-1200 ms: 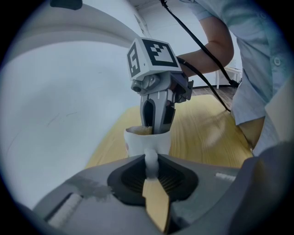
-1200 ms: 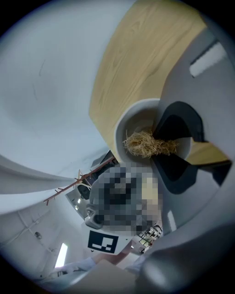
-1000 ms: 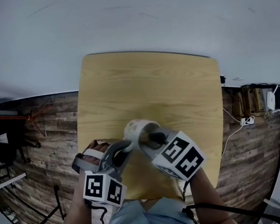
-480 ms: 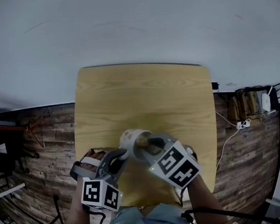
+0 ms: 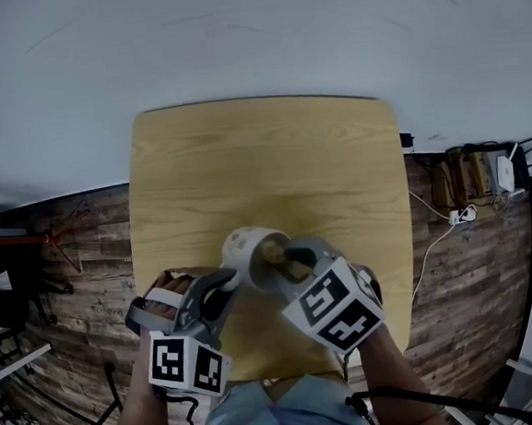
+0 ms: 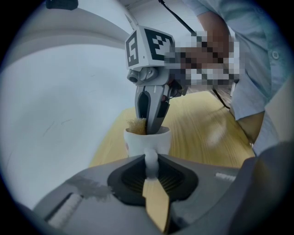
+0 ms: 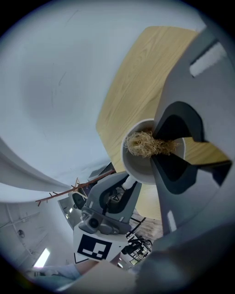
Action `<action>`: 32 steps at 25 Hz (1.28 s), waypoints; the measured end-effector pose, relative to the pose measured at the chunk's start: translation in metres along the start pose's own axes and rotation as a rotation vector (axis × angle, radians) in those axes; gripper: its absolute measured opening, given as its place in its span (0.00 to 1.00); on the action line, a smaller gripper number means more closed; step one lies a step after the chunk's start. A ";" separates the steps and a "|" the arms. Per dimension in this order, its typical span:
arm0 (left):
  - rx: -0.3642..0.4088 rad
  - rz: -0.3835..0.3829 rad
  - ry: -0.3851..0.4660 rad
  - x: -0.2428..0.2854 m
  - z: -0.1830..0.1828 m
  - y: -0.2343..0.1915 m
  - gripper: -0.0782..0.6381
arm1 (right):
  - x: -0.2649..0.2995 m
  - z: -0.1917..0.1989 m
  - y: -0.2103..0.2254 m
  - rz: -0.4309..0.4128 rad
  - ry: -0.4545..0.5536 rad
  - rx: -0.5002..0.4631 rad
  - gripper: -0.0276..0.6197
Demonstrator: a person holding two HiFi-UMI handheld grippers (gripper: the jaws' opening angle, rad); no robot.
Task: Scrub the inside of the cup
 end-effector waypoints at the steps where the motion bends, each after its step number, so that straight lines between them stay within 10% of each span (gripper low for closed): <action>1: -0.004 0.000 0.000 0.000 0.000 0.000 0.21 | 0.000 0.003 -0.001 -0.003 -0.005 0.002 0.15; 14: 0.025 0.009 -0.008 0.003 0.000 0.005 0.21 | -0.006 0.003 -0.018 -0.143 0.095 0.120 0.15; 32: 0.019 0.020 -0.007 0.002 0.003 0.004 0.21 | -0.020 -0.004 -0.003 0.029 0.104 0.068 0.15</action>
Point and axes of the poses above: the fingertips, and each gripper's own axes: x forward along the fingers, y to its right, z out of its underside, the point moved 7 cm from there along -x, backward along the fingers, and after that the axes turned 7 degrees about -y, right-handed, at the moved point
